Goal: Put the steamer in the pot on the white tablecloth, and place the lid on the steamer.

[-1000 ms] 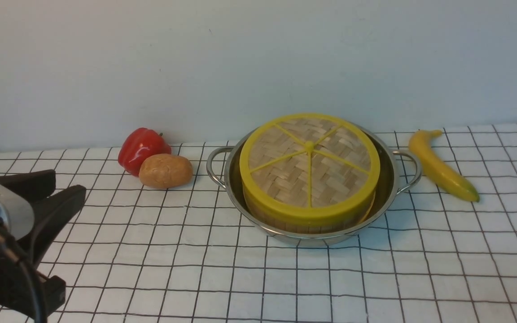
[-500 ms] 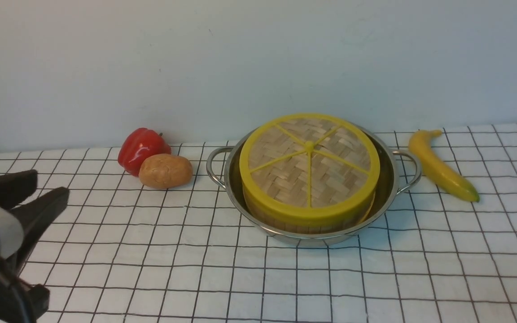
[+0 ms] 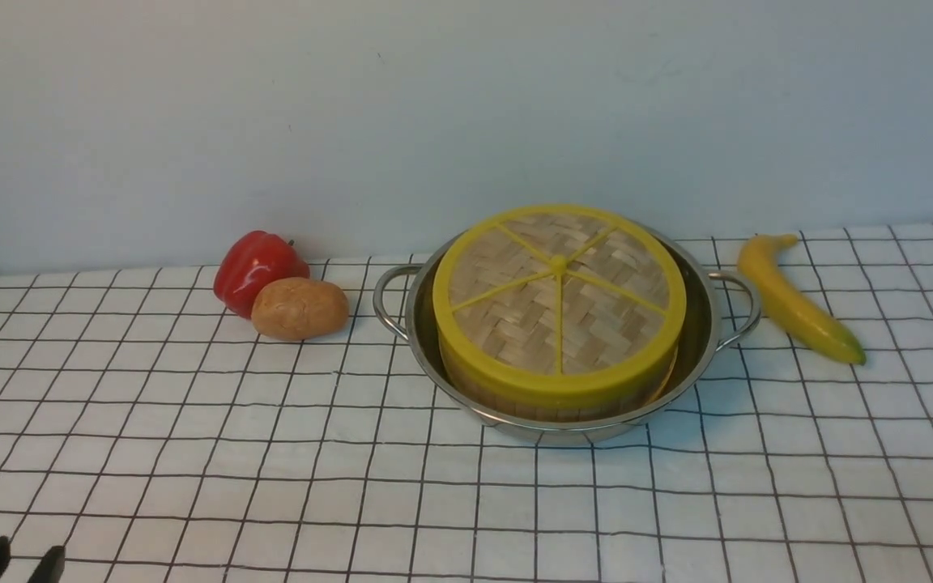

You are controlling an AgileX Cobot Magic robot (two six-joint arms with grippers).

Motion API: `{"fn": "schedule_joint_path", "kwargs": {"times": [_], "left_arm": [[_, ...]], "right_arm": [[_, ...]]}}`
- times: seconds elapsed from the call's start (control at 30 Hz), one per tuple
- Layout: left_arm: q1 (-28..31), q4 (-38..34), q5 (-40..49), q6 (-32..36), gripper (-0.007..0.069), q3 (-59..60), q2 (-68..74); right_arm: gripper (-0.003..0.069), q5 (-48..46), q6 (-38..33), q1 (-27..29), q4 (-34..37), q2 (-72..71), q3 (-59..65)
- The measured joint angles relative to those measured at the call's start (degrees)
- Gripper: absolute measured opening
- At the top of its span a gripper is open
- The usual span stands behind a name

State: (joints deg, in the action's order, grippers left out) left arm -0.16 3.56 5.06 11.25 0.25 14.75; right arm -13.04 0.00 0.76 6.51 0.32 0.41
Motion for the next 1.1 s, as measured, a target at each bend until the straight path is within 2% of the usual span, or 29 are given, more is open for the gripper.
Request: {"fn": "schedule_joint_path", "kwargs": {"times": [0.2,0.4,1.1], "left_arm": [[3.0,1.1,0.1,-0.6,0.024,0.2,-6.9],[3.3,1.4,1.8,-0.6,0.024,0.2,-14.1],[3.3,1.5,1.6,-0.7,0.024,0.2,-14.8]], "right_arm": [[0.0243,0.0,0.0,0.0,0.0,0.0,0.1],[0.0243,0.0,0.0,0.0,0.0,0.0,0.1],[0.0243,-0.2,0.0,0.0,0.2,0.0,0.1]]}}
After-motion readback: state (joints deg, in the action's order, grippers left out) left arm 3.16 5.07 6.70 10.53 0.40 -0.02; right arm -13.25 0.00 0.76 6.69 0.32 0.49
